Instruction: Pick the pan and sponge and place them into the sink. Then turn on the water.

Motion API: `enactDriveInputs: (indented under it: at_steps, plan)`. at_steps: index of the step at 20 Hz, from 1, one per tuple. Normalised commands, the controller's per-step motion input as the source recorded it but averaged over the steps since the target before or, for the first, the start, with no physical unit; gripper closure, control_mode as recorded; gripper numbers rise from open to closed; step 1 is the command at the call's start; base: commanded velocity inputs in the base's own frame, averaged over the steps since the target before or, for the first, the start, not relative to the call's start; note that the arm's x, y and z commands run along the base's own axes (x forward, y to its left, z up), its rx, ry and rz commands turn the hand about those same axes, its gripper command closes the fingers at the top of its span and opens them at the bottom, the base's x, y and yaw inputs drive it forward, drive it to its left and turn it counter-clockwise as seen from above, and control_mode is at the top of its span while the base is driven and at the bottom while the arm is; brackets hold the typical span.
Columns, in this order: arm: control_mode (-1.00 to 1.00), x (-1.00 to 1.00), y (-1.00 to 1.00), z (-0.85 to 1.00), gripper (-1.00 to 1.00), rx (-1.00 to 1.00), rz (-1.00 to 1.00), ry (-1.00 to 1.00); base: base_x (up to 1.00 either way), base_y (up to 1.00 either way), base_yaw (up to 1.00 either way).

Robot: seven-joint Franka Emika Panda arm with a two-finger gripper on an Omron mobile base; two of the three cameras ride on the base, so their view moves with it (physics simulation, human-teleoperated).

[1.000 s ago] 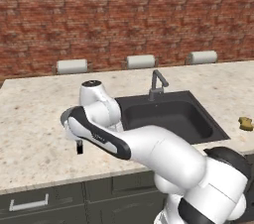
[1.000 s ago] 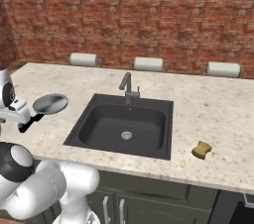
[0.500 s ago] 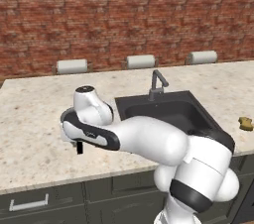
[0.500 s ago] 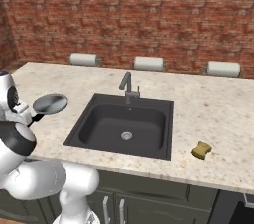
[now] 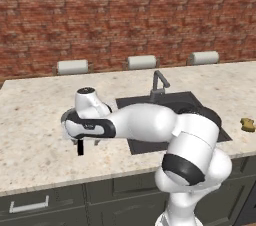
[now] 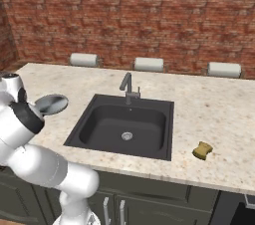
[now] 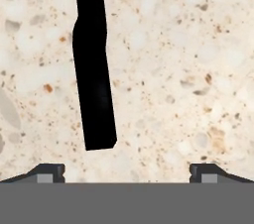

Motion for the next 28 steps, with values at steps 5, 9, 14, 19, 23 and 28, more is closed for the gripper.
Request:
enactDriveInputs:
  at_steps: [5,9,14,19,23,28]
  plan:
    - [-1.0,0.26,0.0,-0.13,-1.0,0.0,0.0,0.0,0.0,0.0,0.0]
    - [-1.0,0.12,0.07,-0.19,-1.0,0.0,0.0,0.0,0.0,0.0,0.0]
    - [-1.0,0.17,0.1,-0.21,-1.0,0.0,0.0,0.0,0.0,0.0,0.0]
    - [-1.0,0.18,0.04,-0.19,-1.0,0.0,0.0,0.0,0.0,0.0,0.0]
    - [-1.0,0.16,0.05,-0.16,-1.0,0.0,0.0,0.0,0.0,0.0,0.0]
    - [-1.0,0.15,0.16,-0.06,-1.0,0.0,0.0,0.0,0.0,0.0,0.0]
